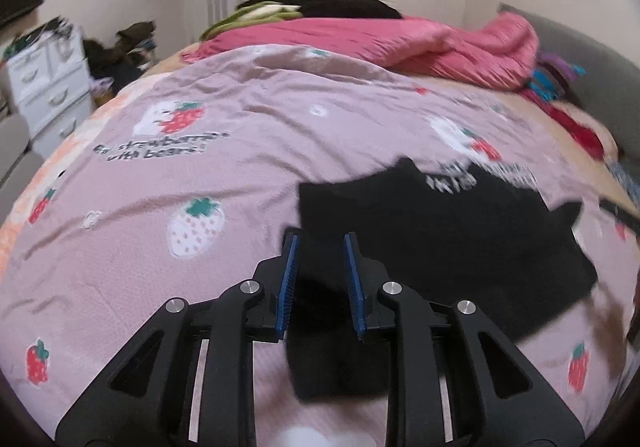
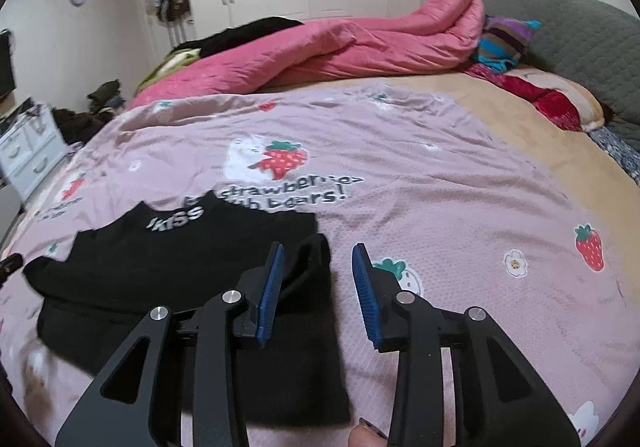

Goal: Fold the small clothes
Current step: 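Lower the hem onto the collar and open both grippers, then pull both grippers back from the folded sweatshirt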

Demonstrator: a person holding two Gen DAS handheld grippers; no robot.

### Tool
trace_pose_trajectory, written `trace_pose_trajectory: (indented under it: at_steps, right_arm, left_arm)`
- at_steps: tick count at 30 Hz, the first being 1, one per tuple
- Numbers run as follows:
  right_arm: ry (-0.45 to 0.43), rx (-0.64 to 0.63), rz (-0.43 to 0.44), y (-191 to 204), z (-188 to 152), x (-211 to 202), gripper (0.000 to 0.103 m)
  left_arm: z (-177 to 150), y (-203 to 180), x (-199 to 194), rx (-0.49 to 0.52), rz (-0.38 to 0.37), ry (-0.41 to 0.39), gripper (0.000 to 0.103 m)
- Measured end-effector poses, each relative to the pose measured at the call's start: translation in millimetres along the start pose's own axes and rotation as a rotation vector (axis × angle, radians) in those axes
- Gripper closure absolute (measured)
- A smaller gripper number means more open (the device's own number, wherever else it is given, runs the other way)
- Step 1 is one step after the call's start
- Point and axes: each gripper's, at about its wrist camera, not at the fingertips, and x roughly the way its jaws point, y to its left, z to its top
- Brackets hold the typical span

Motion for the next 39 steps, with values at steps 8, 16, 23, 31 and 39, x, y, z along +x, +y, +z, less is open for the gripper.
trace_pose_trajectory:
  at_steps: [8,16,23,31,39]
  right_arm:
    - [0.119,-0.167,0.063,35,-38,17,0.081]
    - [0.210,-0.125,0.021,43,-45,65,0.081]
    - [0.223,-0.042,0.033,39,-29,89,0.081]
    - [0.207,0.024,0.038,33,-12,108,0.082]
    - [0.160,0.089,-0.006,15,5,119,0.081]
  left_arm:
    - [-53,-30,26,0.148,0.009,0.140,0.088]
    - [-39,-37,52,0.160,0.061,0.133,0.088]
    - [-14,-29,81,0.102,0.050,0.160,0.082]
    - [21,-14,103,-0.012,0.020,0.159,0.077]
    - [47,23,85,-0.112,0.039,0.044,0.060]
